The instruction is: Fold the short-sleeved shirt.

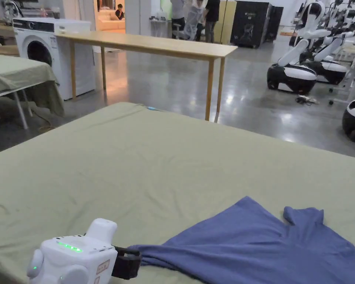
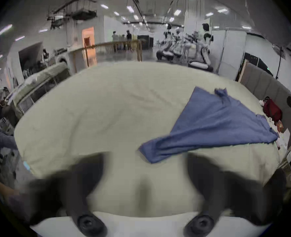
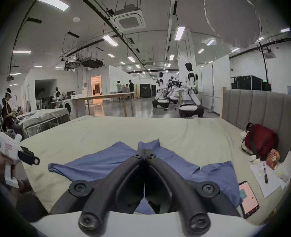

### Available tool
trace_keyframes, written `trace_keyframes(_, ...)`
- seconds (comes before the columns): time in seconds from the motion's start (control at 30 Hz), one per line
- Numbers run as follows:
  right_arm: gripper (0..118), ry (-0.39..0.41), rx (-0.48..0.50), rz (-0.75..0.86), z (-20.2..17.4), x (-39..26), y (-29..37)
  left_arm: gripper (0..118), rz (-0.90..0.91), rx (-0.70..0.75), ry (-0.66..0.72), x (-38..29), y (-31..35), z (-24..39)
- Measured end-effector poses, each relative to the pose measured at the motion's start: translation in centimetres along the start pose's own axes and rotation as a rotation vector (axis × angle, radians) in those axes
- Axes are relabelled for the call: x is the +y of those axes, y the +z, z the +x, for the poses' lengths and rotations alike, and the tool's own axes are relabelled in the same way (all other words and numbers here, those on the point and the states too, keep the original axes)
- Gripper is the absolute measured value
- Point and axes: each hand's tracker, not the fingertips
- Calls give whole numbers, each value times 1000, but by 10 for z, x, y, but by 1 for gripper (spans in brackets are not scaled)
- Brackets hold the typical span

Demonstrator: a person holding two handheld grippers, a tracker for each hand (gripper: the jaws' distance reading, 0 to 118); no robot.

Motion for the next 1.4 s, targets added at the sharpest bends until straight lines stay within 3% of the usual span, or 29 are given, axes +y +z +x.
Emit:
trace_keyframes(0.03, 3, 1, 1, -8, -2, -2, -3, 114, 84, -25, -33, -2, -5, 1)
trace_keyframes(0.23, 3, 26, -4, -53, -5, -6, -16, 113, -2, -11, -32, 14, -53, 14)
trace_keyframes(0.27, 3, 31, -7, -59, -4, -6, -18, 109, -18, -16, -42, 16, -59, 17)
trace_keyframes(0.3, 3, 35, -12, -66, -4, -6, -20, 100, -35, -10, -59, 18, -68, 12)
trace_keyframes(0.33, 3, 34, -15, -73, -3, -7, -22, 82, -49, 6, -88, 17, -75, 14)
trace_keyframes(0.37, 3, 30, -17, -79, -2, -8, -24, 44, -73, 15, -112, 16, -81, 15)
trace_keyframes(0.4, 3, 26, -19, -86, 0, -8, -26, 21, -99, -11, -119, 15, -85, 17)
trace_keyframes(0.47, 3, 23, -24, -98, 2, -8, -30, 4, -62, -9, -120, 13, -74, 25)
trace_keyframes(0.67, 3, 18, -38, -195, 29, 2, -69, 2, -31, -48, -76, 19, -48, 21)
trace_keyframes(0.9, 6, 105, -105, -376, 96, 19, -187, 2, 64, -78, -92, 38, 1, 49)
trace_keyframes(0.93, 19, 120, -108, -419, 107, 19, -211, 2, 70, -76, -95, 39, 3, 54)
trace_keyframes(1.0, 88, 118, -78, -460, 120, 17, -250, 2, 73, -82, -98, 47, 6, 58)
trace_keyframes(1.03, 102, 91, -45, -502, 128, 14, -274, 2, 74, -84, -100, 50, 6, 62)
trace_keyframes(1.1, 102, 62, -50, -558, 141, 4, -310, 2, 66, -82, -106, 55, 2, 62)
trace_keyframes(1.2, 102, 80, -49, -638, 149, -17, -352, 2, 53, -77, -114, 59, -4, 68)
trace_keyframes(1.4, 98, 109, -42, -734, 148, -54, -376, 2, 26, -50, -134, 62, -18, 68)
